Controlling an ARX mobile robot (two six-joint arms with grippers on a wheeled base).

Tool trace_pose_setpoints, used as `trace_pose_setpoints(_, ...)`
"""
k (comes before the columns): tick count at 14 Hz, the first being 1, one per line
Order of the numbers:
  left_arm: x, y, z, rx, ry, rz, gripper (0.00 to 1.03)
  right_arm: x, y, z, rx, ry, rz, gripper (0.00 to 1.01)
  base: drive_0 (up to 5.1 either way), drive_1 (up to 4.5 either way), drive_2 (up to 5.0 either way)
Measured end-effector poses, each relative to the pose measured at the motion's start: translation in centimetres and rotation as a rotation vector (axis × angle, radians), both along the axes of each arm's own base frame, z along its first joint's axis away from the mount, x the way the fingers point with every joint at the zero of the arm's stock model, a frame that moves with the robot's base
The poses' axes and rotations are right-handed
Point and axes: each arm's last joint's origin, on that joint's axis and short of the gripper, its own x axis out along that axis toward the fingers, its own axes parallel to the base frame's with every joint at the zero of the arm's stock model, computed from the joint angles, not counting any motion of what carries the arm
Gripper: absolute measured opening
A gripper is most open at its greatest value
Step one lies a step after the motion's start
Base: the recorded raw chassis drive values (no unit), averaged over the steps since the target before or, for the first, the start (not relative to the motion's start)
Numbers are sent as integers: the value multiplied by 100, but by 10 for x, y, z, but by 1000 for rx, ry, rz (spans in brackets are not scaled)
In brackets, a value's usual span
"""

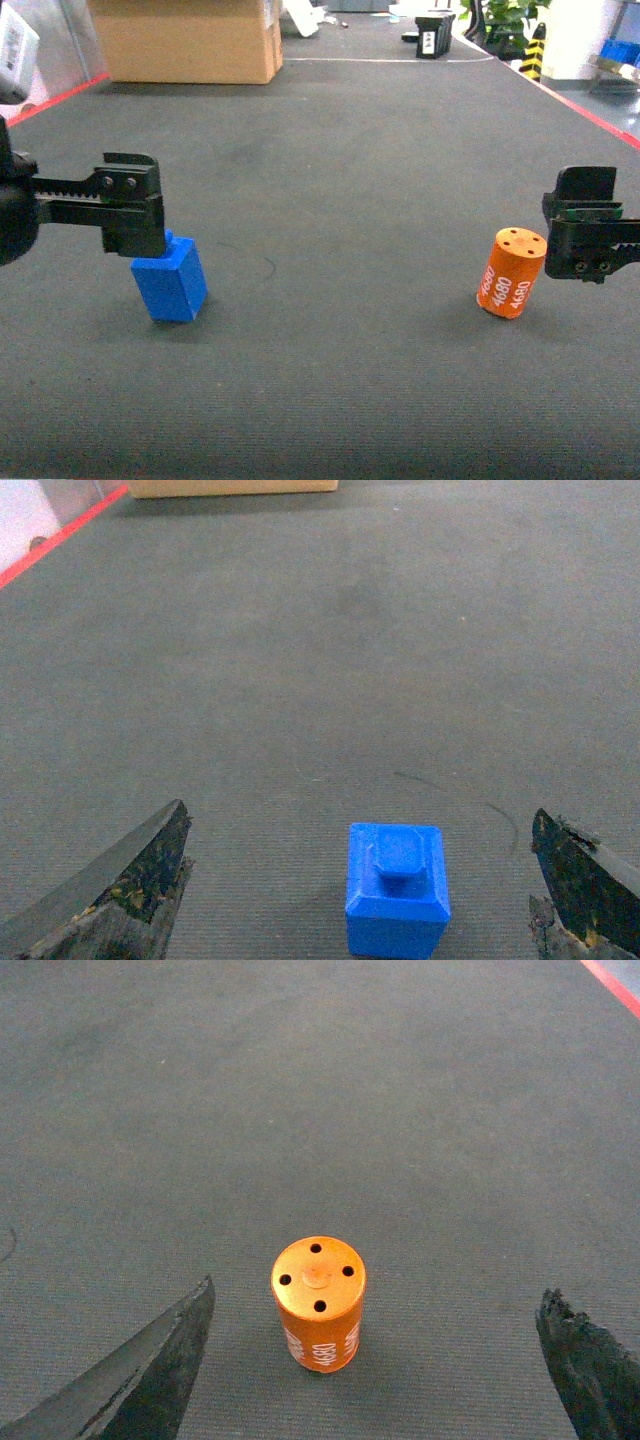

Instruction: Sort blue parts and orange caps into right shelf containers

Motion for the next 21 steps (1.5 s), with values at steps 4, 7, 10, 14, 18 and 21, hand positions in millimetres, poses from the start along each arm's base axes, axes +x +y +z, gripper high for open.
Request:
trace_pose_setpoints(4,22,-8,-21,-26,59,-13,98,19,6,-14,26,45,11,98,0,0,0)
trace_pose_setpoints(7,28,-12,-34,-37,97,-17,98,26,9,-28,36,97,18,98,0,0,0)
trace_pose_setpoints(10,32,-15,-50,-33,142,-22,98,34,9,-40,44,130,22,98,0,0,0)
trace_pose_setpoints(14,37,-19,-67,-25,184,-28,98,44,8,-58,48,183,21,98,0,0,0)
trace_pose_setpoints(18,41,-20,-81,-22,235,-13,98,55,9,-68,65,210,24,98,0,0,0)
trace_pose_setpoints(21,41,-20,-84,-26,253,-13,98,59,10,-74,72,229,33,98,0,0,0)
